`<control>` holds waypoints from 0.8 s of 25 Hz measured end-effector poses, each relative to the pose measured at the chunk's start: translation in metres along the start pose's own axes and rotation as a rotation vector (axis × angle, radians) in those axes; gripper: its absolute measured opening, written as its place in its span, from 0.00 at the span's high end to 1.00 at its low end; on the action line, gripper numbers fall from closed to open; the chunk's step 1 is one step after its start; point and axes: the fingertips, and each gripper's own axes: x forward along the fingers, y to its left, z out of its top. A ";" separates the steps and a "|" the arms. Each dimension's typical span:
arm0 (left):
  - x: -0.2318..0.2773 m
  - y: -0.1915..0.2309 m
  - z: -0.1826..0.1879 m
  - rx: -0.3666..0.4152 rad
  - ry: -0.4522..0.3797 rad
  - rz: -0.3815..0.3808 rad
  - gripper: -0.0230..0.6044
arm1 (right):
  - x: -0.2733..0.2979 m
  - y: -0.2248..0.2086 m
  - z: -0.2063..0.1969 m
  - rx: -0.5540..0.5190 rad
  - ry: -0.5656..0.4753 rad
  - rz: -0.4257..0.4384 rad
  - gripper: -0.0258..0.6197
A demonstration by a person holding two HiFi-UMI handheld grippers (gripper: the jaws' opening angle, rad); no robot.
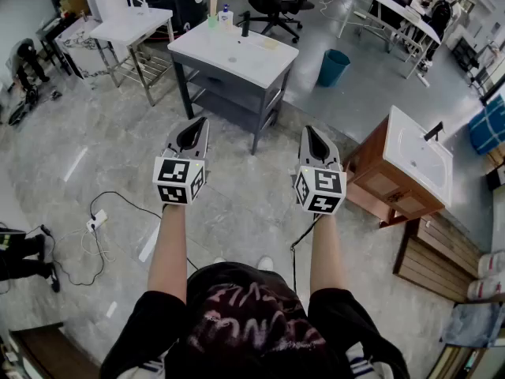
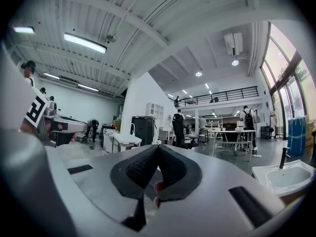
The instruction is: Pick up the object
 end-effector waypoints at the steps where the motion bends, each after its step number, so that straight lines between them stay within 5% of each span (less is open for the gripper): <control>1: 0.001 0.000 -0.001 0.000 0.001 0.001 0.95 | 0.001 0.000 -0.001 0.011 -0.002 0.002 0.94; 20: -0.001 0.019 -0.006 0.018 0.001 -0.036 0.95 | 0.011 0.015 -0.001 0.032 -0.016 -0.033 0.94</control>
